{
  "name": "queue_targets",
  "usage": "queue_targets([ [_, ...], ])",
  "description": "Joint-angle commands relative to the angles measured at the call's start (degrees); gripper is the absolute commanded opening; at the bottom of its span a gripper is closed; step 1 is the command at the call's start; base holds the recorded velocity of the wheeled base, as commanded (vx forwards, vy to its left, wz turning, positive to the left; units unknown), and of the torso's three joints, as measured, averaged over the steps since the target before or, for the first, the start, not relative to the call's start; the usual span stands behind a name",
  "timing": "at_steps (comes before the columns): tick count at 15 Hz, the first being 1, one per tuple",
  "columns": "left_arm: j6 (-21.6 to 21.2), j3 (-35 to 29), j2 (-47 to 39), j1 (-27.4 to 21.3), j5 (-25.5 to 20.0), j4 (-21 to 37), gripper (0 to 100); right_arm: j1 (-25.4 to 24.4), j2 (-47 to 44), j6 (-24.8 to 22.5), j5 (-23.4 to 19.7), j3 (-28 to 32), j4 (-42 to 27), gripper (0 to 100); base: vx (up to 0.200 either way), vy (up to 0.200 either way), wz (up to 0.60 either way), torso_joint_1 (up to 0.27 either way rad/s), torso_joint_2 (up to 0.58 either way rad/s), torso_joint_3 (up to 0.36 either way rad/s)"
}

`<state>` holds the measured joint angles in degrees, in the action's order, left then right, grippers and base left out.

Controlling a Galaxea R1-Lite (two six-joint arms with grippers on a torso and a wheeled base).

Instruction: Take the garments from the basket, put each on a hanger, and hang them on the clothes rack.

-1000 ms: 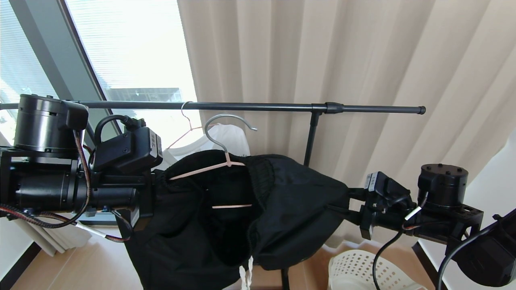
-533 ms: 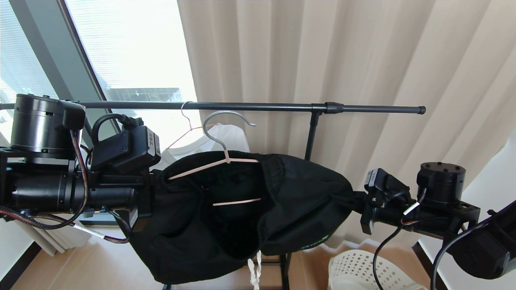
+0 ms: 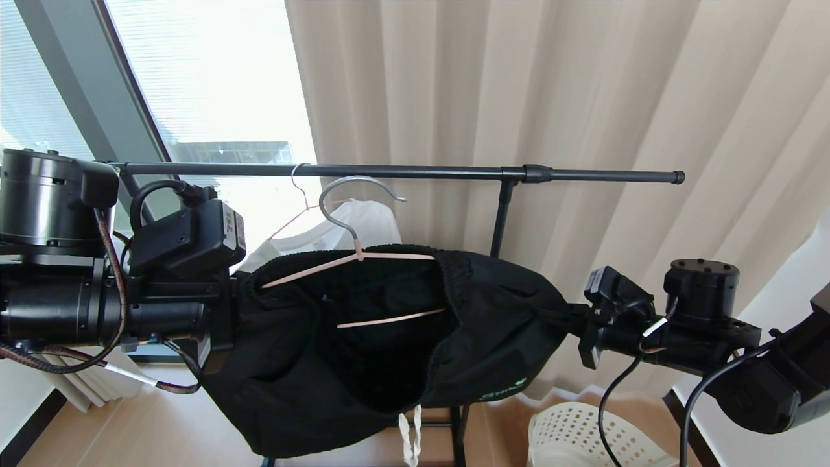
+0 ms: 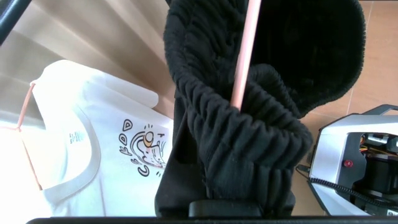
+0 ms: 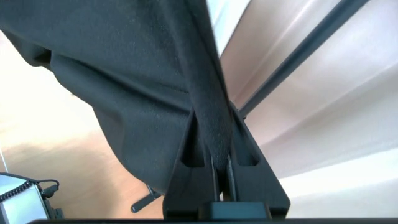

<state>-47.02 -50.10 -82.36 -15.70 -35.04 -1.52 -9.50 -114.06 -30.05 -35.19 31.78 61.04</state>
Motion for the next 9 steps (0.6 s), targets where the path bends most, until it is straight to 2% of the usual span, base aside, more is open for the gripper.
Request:
queue_targets([
  [1, 0.1, 0.1, 0.4, 0.1, -0.1, -0.1, 0, 0.3, -1.1, 0.5, 0.1, 0.5, 0.0, 0, 0.0, 0.0, 0.0, 0.0, 0.0, 0.0],
  [4, 2.0, 0.0, 0.4, 0.1, -0.1, -0.1, 0, 0.3, -1.3, 1.8, 0.2, 0.9, -0.1, 0, 0.0, 0.0, 0.0, 0.0, 0.0, 0.0],
  [9, 2.5, 0.0, 0.0, 0.3, -0.1, -0.1, 0, 0.2, -1.3, 2.0, 0.4, 0.6, -0.2, 0, 0.0, 0.0, 0.0, 0.0, 0.0, 0.0],
])
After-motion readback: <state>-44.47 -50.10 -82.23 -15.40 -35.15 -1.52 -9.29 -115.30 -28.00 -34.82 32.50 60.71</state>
